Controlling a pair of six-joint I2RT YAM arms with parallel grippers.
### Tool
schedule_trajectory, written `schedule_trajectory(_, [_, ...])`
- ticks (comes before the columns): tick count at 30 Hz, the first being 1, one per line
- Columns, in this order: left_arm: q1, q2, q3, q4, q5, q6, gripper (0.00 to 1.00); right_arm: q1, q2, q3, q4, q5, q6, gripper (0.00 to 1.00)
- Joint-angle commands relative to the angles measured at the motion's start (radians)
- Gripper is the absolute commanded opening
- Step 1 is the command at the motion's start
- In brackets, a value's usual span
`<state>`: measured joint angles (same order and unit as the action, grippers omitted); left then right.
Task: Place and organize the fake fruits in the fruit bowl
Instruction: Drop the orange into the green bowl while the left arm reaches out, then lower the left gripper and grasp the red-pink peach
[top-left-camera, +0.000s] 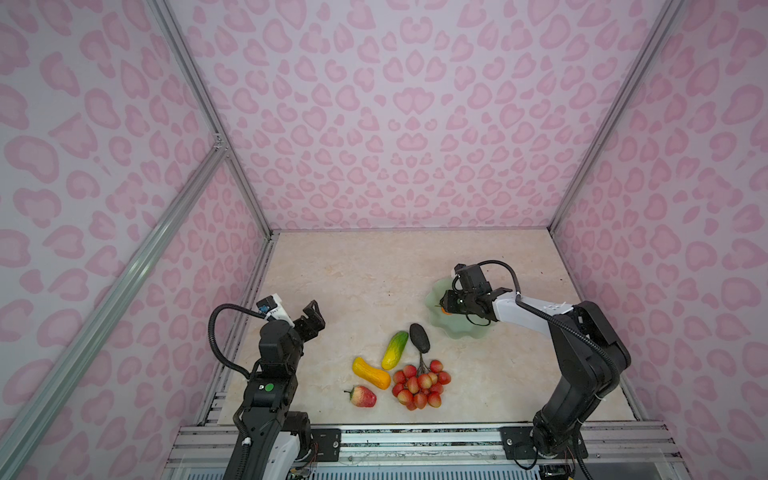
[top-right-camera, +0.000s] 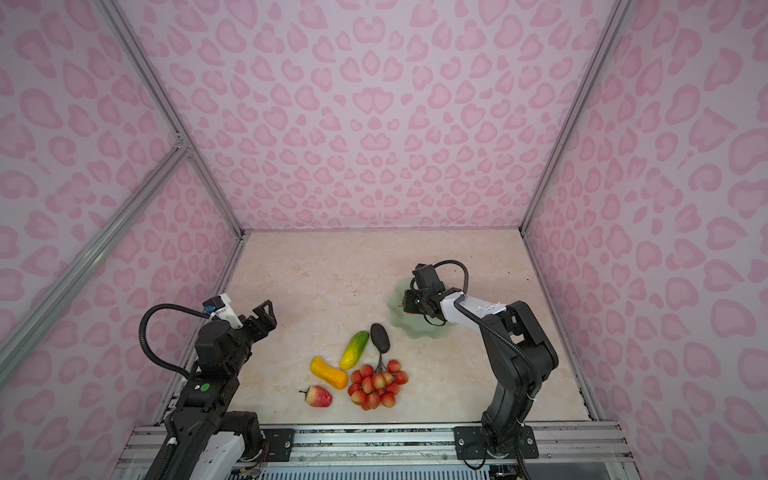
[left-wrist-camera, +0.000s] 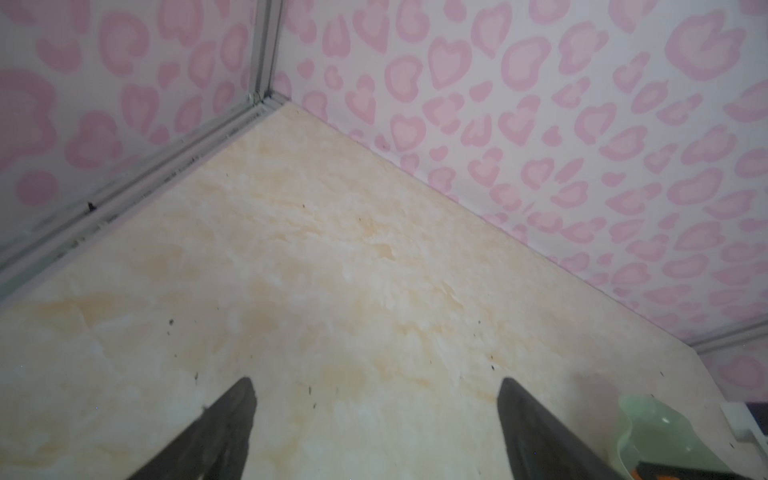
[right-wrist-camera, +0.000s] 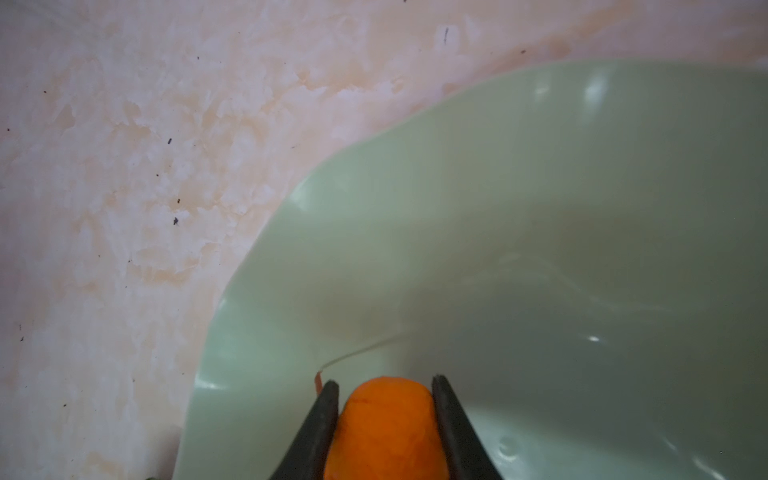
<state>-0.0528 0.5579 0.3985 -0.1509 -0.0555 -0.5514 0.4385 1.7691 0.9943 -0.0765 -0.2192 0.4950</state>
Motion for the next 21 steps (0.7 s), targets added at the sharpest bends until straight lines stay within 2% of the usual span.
schedule_trajectory(1, [-0.021, -0.017, 0.009, -0.207, 0.169, -0.124, 0.9, -0.007, 0.03, -0.01, 0.071, -0.044, 0.007, 0.35])
schedule_trajectory(4, [-0.083, -0.067, 0.002, -0.275, 0.191, -0.193, 0.86, -0.013, 0.049, -0.009, 0.081, -0.047, 0.014, 0.41])
schedule_trajectory(8, [-0.173, -0.142, -0.004, -0.394, 0.163, -0.266, 0.84, -0.024, 0.024, -0.025, 0.099, -0.04, 0.019, 0.55])
schedule_trajectory(10, [-0.204, -0.173, -0.01, -0.462, 0.154, -0.291, 0.83, -0.032, -0.008, -0.033, 0.099, -0.024, 0.013, 0.6])
schedule_trajectory(16, [-0.333, -0.24, -0.045, -0.537, 0.143, -0.407, 0.79, -0.074, -0.153, -0.068, 0.109, 0.036, -0.005, 0.84])
schedule_trajectory(21, [-0.475, -0.22, -0.066, -0.56, 0.094, -0.469, 0.78, -0.098, -0.287, -0.095, 0.115, 0.083, -0.029, 0.94])
